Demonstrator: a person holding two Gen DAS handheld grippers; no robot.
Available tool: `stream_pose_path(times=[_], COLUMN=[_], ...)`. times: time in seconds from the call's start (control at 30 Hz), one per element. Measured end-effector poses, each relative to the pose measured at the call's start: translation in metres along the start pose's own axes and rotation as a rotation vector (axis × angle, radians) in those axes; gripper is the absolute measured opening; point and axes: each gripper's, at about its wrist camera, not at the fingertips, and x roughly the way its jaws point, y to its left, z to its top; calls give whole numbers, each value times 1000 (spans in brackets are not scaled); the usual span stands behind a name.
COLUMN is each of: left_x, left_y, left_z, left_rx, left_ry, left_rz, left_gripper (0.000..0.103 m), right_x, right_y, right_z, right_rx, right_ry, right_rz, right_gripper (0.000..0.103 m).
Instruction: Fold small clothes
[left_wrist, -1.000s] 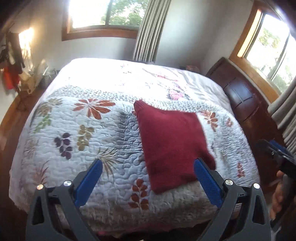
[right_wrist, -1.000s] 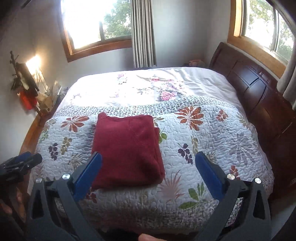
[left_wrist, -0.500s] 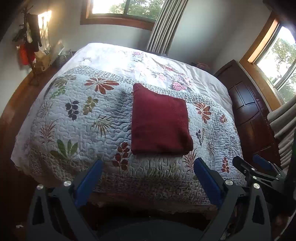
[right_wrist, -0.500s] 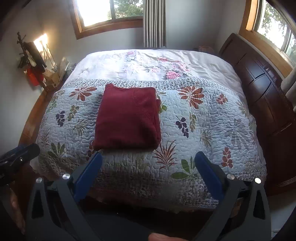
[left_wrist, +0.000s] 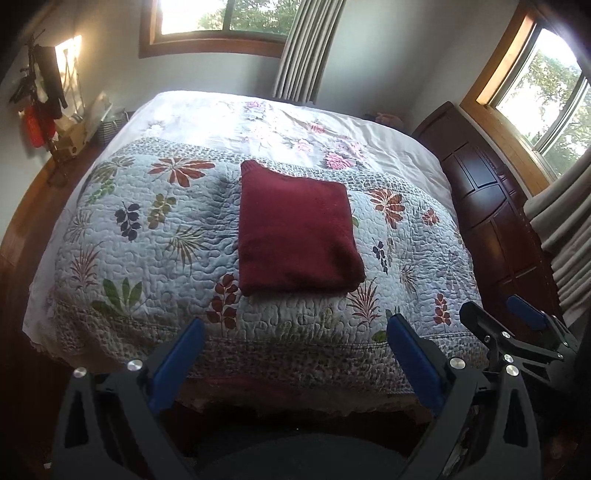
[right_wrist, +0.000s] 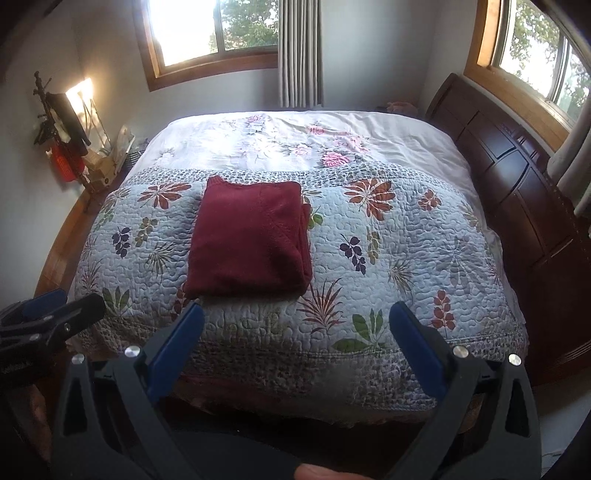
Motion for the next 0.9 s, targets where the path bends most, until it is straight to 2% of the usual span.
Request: stream_pose_path(times=[0.27, 0.4, 0.9], left_x=[6, 4, 0], left_y=[19, 24, 28], left_z=[-1, -2, 1], left_rx=[7, 11, 7], left_ry=[33, 15, 3], left_rz=[1, 29, 8], left_gripper=[99, 99, 99], right_x=[2, 3, 3], right_y=[19, 23, 30], right_z=[1, 3, 9], right_rx=[-9, -7, -17], right_ry=[9, 10, -3], right_rz=[-22, -21, -18], right_gripper=[100, 100, 100])
